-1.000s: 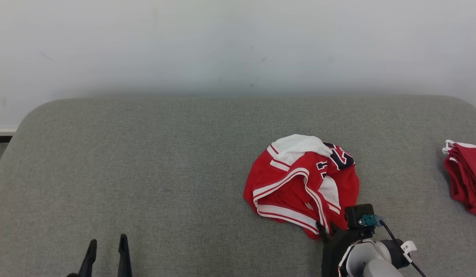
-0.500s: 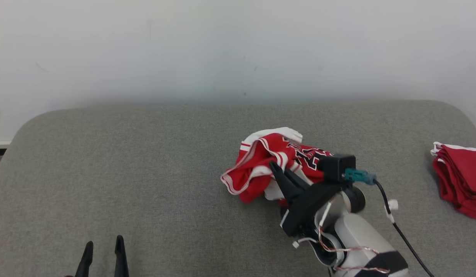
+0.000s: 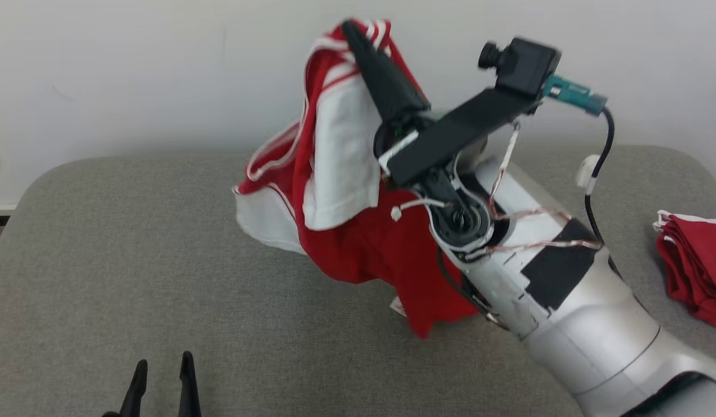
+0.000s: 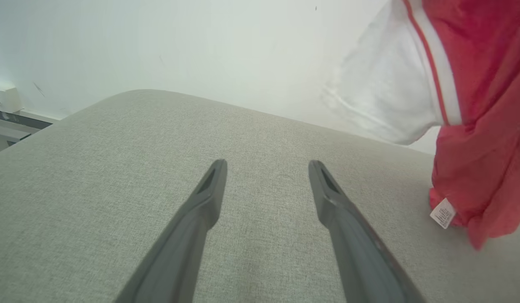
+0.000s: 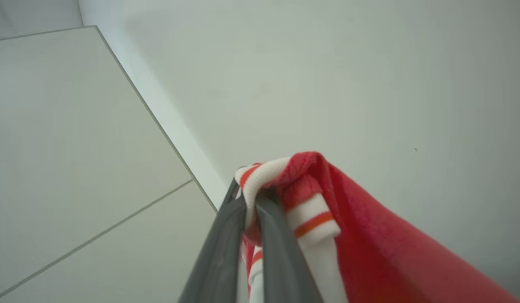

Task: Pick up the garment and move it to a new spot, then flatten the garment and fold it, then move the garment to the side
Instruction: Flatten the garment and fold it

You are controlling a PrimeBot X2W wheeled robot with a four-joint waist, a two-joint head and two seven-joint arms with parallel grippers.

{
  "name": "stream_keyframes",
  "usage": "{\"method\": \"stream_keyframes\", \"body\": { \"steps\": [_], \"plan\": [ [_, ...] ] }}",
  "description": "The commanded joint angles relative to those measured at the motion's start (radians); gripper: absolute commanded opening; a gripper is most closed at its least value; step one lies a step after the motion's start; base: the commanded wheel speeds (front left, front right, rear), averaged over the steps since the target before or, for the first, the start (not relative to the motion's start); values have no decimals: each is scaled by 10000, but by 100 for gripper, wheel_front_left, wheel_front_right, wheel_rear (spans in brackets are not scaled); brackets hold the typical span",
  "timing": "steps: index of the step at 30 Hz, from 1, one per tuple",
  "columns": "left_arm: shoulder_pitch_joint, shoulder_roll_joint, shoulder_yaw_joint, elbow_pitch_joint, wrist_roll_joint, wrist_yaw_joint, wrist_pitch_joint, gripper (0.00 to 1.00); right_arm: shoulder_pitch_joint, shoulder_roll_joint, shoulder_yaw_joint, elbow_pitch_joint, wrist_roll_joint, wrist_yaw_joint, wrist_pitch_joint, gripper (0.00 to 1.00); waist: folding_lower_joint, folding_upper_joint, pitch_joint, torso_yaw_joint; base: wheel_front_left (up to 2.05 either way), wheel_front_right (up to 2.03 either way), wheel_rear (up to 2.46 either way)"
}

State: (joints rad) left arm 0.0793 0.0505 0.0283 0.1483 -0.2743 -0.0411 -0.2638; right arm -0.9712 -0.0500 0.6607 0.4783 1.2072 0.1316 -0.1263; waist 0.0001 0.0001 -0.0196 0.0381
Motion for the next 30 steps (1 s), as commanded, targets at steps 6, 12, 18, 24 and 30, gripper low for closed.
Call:
{"method": "stream_keyframes", "body": {
  "steps": [6,12,18,24,30],
  "plan": [
    [42,1,54,-32,-74,95,-7,100,-1293,-11,336,1806,1791,-24,-1302,0,-1,-1,31,-70,0,0,0],
    [11,1,135,-114,-89,121,-5,100,-584,-24,388,4185,1208,-24,-1384,0,-1,-1,172,-354,0,0,0],
    [-231,0,165,-93,-38,65,-7,100,555,-784,-1111,5595,-52,-24,-1391,0,-1,-1,429,-692,0,0,0],
    [-389,0,171,-15,12,-8,-7,100,1755,-1342,-2753,6254,-1215,-24,-1394,0,-1,-1,477,-910,0,0,0],
    [-414,0,156,78,28,-50,-7,100,2590,-1379,-3591,7006,-2521,-24,-1383,100,-1,-1,393,-951,0,0,0]
  ]
}}
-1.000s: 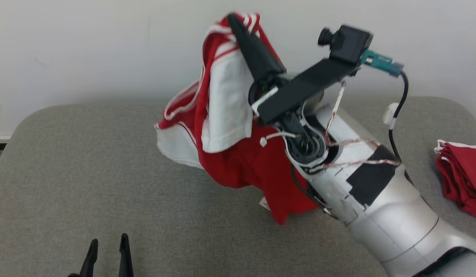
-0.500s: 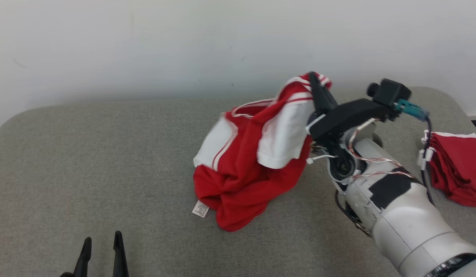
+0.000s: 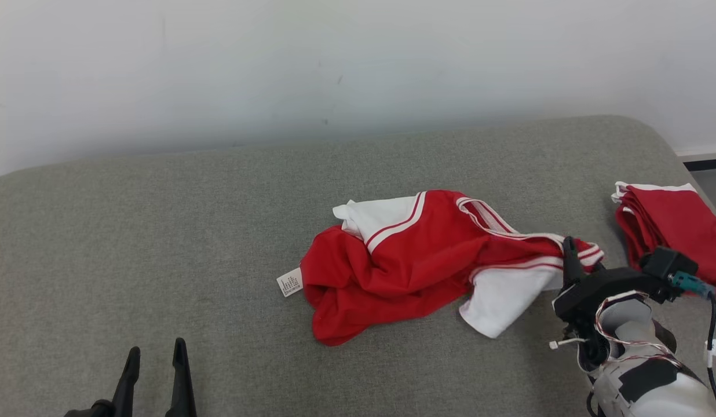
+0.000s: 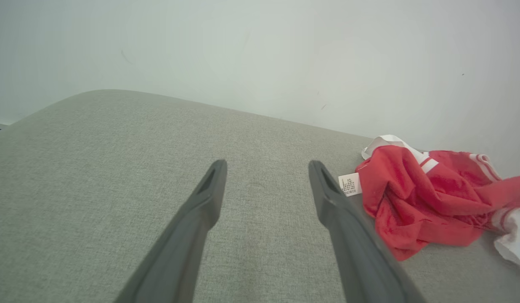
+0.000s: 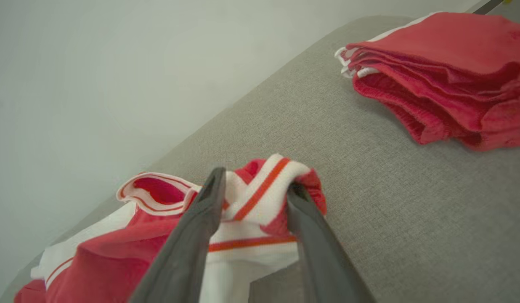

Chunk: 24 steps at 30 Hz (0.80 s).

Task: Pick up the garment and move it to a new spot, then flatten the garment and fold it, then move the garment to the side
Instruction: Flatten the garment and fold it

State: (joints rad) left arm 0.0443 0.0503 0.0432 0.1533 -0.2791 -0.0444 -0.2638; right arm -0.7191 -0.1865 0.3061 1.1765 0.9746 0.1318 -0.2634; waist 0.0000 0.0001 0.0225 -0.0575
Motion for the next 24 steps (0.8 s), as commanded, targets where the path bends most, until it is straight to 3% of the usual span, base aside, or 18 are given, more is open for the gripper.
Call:
{"method": "stream_keyframes", "body": {
  "steps": [1,5,13,17,24],
  "plan": [
    [-40,2,9,31,77,-25,-7,100,160,-45,-120,104,-410,-26,-12,100,0,-1,-47,8,0,0,0],
    [136,2,-10,52,86,-43,-7,100,532,-327,-313,272,-1596,-26,-11,100,0,-1,-182,47,0,0,0],
    [418,2,149,-5,30,-6,-7,100,1029,-1019,-929,-208,-5101,-26,-11,100,0,-1,-396,12,0,0,0],
    [509,2,172,-65,-8,48,-7,100,1795,-849,-1683,-1777,-7113,-26,-8,100,0,-1,-498,-6,0,0,0],
    [647,2,177,-149,-11,77,-5,100,4074,415,-3169,-5502,-9393,-26,-5,100,0,-1,-581,-20,0,0,0]
  ]
}}
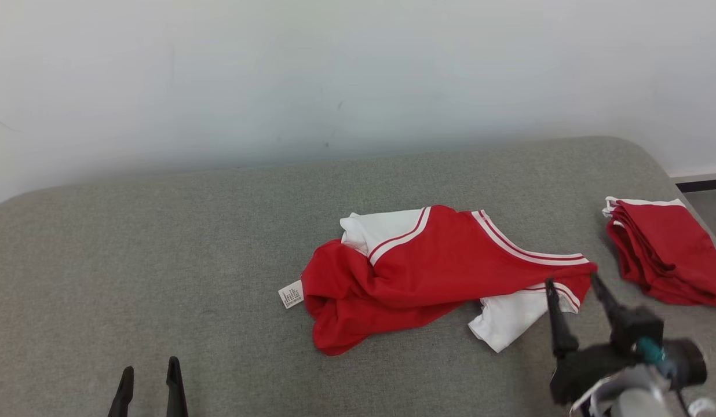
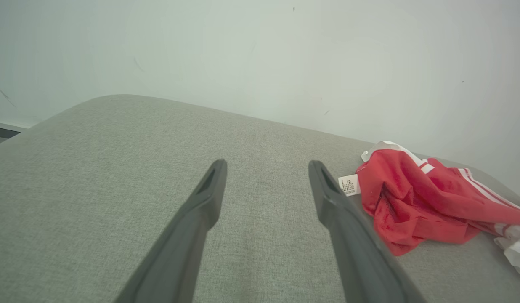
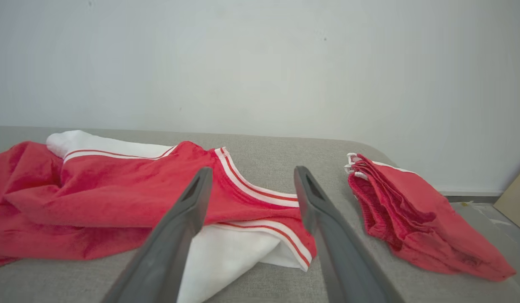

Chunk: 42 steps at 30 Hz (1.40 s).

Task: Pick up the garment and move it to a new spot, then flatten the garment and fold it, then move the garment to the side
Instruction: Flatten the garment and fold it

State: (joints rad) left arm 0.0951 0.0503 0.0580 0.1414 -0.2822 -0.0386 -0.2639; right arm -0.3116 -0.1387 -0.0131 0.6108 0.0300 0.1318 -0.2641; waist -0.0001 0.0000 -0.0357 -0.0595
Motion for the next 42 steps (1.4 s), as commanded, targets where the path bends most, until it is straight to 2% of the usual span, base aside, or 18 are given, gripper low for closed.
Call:
{"method": "stream_keyframes", "body": {
  "steps": [1,7,14,21,29,36,41,42],
  "plan": [
    [141,2,30,-38,26,18,-3,100,403,141,-100,-323,-219,-26,1,100,1,0,-6,1,0,0,0],
    [120,2,21,-53,31,27,-5,100,1748,751,-297,-1471,-649,-26,488,100,1,0,-18,31,0,0,0],
    [-23,2,-4,-111,70,11,-5,100,856,846,-159,-1691,-135,-26,2187,100,1,0,187,126,0,0,0],
    [-408,3,-128,-151,155,-129,-5,100,-1353,73,229,-648,670,-27,4095,100,1,0,884,570,0,0,0],
    [-1164,0,-313,-217,197,-305,-5,100,-3571,-737,-25,1262,923,-27,5403,100,1,0,2097,1529,0,0,0],
    [-1757,0,-518,-247,118,-412,-5,100,-4413,-1072,-159,2540,1216,-27,6198,100,1,0,2765,2264,0,0,0],
    [-1932,2,-524,-265,64,-406,-5,100,-4591,-1062,-63,2961,1537,-27,6432,100,1,0,2877,2378,0,0,0],
    [-1970,0,-529,-264,58,-401,-5,100,-4631,-1053,-9,3024,1612,-27,6477,94,1,0,2888,2387,0,0,0]
  ]
}}
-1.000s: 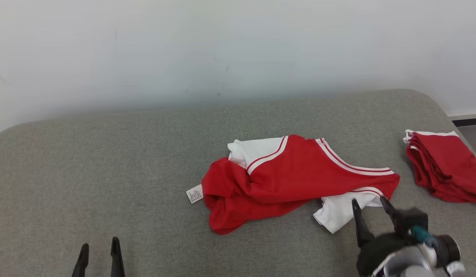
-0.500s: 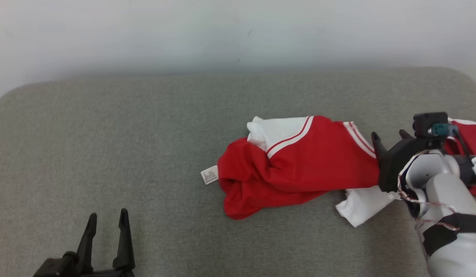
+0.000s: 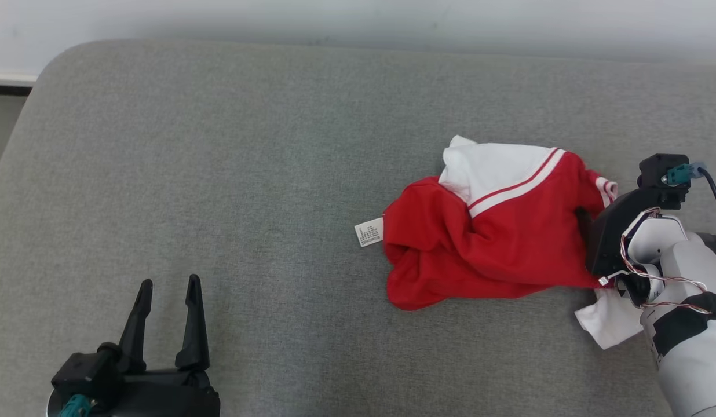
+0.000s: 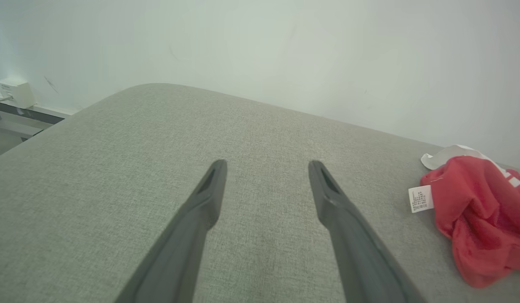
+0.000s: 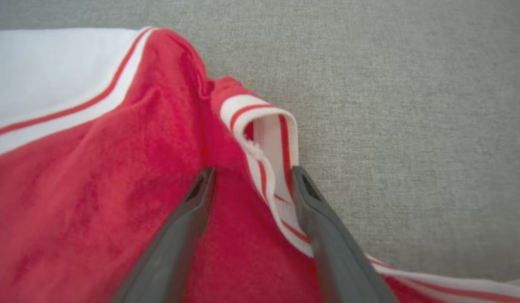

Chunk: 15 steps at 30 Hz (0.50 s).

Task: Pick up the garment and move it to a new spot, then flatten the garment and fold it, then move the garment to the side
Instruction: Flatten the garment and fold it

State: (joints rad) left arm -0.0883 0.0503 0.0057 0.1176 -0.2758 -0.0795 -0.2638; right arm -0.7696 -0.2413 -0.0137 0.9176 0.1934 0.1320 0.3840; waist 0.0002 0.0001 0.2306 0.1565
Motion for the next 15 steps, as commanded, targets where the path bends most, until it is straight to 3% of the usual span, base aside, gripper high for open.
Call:
{"method": "stream_keyframes", "body": {
  "steps": [1,2,9,15],
  "plan": [
    [-150,2,-1,-20,-10,13,-6,100,-85,-15,24,6,75,-29,-3,45,-2,-1,231,229,0,0,0],
    [-148,2,8,8,-32,25,-5,100,-119,-27,88,117,183,-29,-34,0,-2,-1,237,224,0,0,0],
    [-157,3,-41,-3,-11,-7,-6,100,-608,-127,-65,54,441,-29,-883,0,-2,-1,248,235,0,0,0],
    [1,2,7,-14,76,-78,-6,100,-1595,211,-1834,226,1192,-29,-2111,0,-2,-1,251,311,0,0,0]
  ]
}}
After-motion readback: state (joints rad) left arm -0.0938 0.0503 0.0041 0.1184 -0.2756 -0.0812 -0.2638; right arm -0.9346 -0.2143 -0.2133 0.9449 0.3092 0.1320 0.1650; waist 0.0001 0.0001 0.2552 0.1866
